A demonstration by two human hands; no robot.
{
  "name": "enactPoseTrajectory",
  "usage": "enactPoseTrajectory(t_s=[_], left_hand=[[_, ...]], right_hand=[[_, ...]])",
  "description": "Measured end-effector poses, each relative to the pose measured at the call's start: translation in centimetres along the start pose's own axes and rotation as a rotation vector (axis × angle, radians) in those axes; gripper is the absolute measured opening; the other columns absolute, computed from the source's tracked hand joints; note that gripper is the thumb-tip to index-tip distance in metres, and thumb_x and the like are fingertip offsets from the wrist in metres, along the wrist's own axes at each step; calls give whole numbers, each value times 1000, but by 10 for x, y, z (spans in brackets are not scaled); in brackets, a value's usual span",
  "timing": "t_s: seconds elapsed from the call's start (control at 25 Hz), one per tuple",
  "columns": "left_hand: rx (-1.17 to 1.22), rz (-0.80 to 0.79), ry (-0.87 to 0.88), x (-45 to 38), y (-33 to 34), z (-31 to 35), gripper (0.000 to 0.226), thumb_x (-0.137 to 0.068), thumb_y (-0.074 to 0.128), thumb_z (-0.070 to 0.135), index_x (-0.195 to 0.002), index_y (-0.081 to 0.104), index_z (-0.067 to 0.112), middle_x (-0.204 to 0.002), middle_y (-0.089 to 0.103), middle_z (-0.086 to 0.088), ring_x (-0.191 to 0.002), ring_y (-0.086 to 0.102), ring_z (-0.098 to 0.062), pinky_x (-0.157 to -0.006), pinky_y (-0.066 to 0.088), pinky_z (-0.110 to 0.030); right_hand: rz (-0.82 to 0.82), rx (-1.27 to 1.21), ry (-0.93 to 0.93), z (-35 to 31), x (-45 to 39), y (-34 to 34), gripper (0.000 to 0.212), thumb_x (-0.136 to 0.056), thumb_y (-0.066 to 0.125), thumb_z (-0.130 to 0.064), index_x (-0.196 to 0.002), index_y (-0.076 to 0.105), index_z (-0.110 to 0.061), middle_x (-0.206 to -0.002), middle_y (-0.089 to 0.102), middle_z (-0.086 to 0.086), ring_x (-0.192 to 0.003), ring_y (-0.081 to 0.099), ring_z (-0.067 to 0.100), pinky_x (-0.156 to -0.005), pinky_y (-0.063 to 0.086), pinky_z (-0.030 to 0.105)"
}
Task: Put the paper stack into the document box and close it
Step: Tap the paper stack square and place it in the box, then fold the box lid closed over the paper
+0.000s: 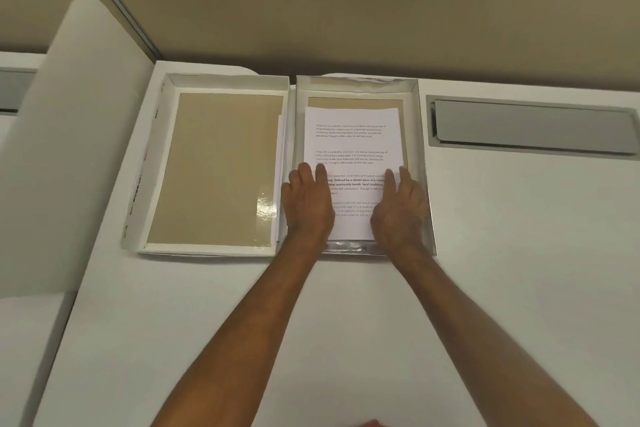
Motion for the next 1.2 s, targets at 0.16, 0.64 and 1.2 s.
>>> enactPoseTrajectory(t_s=[0.16,0.64,1.2], left_hand=[[171,194,-56,39,-3,-39,48,-93,69,32,-137,58,18,-124,59,-9,-112,57,-30,-89,47,-44],[738,368,-919,111,4,-195,74,-86,73,18,-150,35,11,-156,28,-13,-135,37,-42,-105,46,-54],[1644,475,-1052,105,-3,-201,56,-87,52,3,-139,36,16,-138,49,0,-122,61,-31,-87,61,-58]], right_hand=[[2,-80,-68,-19,23,-6,62,-99,55,-21,-157,37,-9,-166,31,16,-148,35,37,-118,35,51],[-190,-150,-467,-112,100,7,59,-106,47,-33,-160,33,-12,-171,21,13,-153,28,36,-116,40,49],[-215,-96,-513,-114,102,35,62,-107,45,-38,-161,32,-11,-171,23,13,-152,30,35,-118,36,46]])
Point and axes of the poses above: each hand's wrist, its own x-axis away from the middle knuckle, its own y-axis out of the palm, z = x × y, the point moved 2 cm from there along -x, towards the middle knuckle
